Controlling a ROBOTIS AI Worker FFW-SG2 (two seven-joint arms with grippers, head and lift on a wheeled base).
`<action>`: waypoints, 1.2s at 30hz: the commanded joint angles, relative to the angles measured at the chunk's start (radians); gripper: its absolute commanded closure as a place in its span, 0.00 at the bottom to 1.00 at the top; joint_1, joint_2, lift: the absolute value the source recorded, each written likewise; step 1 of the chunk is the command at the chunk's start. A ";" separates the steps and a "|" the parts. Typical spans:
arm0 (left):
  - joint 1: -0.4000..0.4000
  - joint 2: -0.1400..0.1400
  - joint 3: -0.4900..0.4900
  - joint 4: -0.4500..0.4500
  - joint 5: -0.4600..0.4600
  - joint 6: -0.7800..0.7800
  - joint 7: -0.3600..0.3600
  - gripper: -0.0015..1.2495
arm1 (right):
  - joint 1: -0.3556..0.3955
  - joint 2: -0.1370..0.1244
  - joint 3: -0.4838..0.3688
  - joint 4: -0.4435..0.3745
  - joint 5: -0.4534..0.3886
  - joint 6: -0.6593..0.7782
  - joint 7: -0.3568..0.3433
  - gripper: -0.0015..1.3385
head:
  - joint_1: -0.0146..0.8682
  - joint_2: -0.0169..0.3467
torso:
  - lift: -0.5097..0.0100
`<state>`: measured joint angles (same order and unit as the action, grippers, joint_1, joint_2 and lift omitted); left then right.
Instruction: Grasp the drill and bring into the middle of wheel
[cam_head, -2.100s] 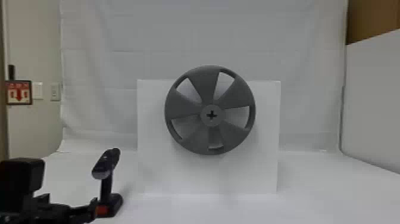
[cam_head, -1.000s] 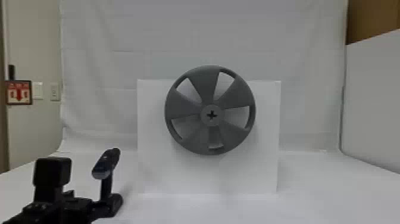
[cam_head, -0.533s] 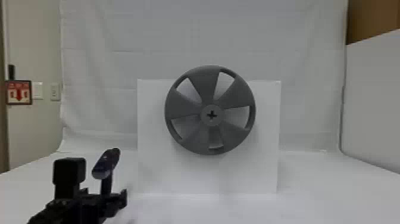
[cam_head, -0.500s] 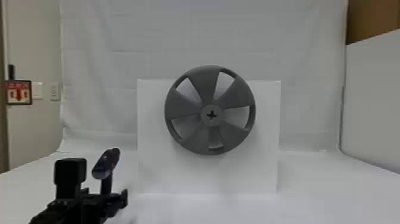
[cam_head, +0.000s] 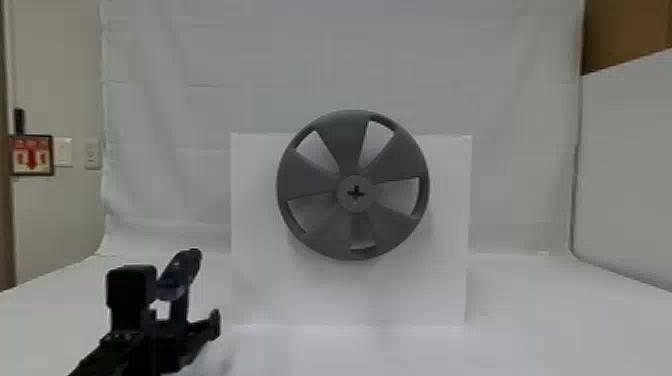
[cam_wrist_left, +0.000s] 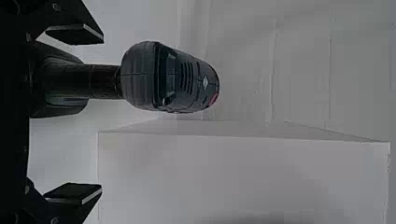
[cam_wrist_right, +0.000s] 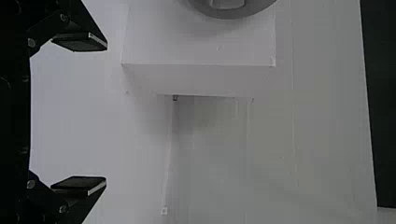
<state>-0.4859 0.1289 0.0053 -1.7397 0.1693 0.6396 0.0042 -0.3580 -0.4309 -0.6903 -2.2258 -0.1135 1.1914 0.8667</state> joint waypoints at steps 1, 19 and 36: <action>-0.017 0.000 -0.007 0.037 -0.001 -0.029 0.010 0.13 | 0.002 0.000 0.002 0.002 0.000 0.000 0.000 0.20 | 0.08 0.13 | 0.21; -0.062 -0.003 -0.021 0.140 -0.050 -0.075 0.023 0.13 | 0.002 0.001 0.006 0.005 0.000 0.000 0.000 0.20 | 0.08 0.13 | 0.21; -0.089 -0.003 -0.010 0.163 -0.065 -0.080 0.025 0.14 | -0.001 0.006 0.015 0.012 0.003 0.000 0.000 0.20 | 0.08 0.13 | 0.21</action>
<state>-0.5723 0.1258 -0.0037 -1.5837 0.1030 0.5594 0.0292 -0.3577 -0.4263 -0.6753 -2.2146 -0.1112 1.1918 0.8667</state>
